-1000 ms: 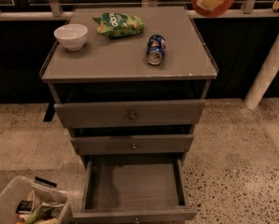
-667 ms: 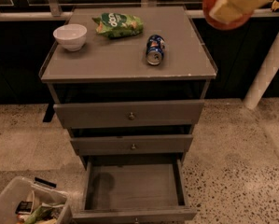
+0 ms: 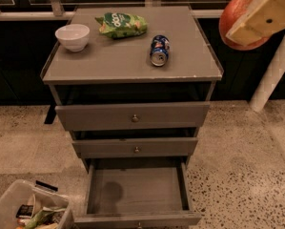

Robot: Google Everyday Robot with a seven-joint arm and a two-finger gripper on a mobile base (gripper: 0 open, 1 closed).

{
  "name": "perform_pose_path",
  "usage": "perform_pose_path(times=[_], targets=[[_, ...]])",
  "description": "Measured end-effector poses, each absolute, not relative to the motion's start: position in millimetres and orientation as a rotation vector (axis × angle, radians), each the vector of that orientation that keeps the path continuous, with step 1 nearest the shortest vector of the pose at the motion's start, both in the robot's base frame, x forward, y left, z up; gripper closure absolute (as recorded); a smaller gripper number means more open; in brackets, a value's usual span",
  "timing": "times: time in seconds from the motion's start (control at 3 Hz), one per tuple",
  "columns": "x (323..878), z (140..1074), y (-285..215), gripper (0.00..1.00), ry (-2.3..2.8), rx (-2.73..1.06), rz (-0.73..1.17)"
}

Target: Place apple into bottom drawer

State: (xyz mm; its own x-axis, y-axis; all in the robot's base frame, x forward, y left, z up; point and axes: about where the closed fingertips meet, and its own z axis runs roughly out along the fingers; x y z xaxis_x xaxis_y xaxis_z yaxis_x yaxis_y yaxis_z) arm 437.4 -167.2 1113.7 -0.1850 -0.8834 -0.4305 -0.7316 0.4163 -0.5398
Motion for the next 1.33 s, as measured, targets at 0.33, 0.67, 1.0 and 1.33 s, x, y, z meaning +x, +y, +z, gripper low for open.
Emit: perform_pose_path(times=[0.33, 0.67, 1.0, 1.33], targets=[[424.5, 1106.6, -159.0, 1.0, 1.954, -1.383, -0.308], [423.7, 1104.1, -158.9, 1.0, 1.956, -1.384, -0.306], [423.7, 1104.1, -158.9, 1.0, 1.956, -1.384, -0.306], [423.7, 1104.1, -158.9, 1.0, 1.956, -1.384, -0.306]])
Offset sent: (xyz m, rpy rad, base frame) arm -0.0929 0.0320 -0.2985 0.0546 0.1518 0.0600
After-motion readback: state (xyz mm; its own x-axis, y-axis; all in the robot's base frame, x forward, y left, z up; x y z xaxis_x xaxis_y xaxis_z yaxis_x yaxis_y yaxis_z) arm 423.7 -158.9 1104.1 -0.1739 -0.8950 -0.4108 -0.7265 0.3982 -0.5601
